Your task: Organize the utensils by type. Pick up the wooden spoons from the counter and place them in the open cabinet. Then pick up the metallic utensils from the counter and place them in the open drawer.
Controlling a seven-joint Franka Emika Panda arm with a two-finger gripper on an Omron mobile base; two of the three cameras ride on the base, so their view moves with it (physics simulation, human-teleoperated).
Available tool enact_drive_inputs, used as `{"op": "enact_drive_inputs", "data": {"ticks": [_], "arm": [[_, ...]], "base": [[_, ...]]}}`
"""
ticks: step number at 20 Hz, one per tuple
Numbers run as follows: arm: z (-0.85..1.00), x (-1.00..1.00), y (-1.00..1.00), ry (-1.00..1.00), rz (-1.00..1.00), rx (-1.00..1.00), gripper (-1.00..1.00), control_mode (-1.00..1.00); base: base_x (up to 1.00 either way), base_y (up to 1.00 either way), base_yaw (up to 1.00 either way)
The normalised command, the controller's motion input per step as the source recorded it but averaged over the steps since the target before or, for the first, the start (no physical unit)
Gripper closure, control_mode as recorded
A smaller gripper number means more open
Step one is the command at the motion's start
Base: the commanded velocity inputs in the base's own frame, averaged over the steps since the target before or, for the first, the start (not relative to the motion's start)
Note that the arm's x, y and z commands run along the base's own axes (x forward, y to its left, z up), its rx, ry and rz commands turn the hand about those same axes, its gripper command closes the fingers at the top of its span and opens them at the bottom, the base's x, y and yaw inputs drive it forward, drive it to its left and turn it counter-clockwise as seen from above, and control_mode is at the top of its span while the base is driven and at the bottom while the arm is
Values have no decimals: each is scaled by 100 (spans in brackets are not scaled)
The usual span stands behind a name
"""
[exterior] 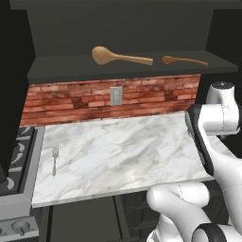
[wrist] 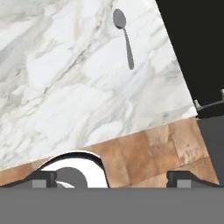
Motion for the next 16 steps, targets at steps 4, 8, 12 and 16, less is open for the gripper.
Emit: {"op": "enact_drive_inputs", "data": {"ticks": [4, 8, 12, 16], "arm": [[-43, 69, -31, 0, -8, 13, -100, -100], [-39, 82, -8, 1, -2, 4, -100, -100], [-33, 66, -22, 1, 0, 0, -100, -100], [-33, 41, -42, 7, 0, 0, -100, -100]], "base": [[0, 0, 0], [0, 0, 0], [0, 0, 0], [0, 0, 0]]}}
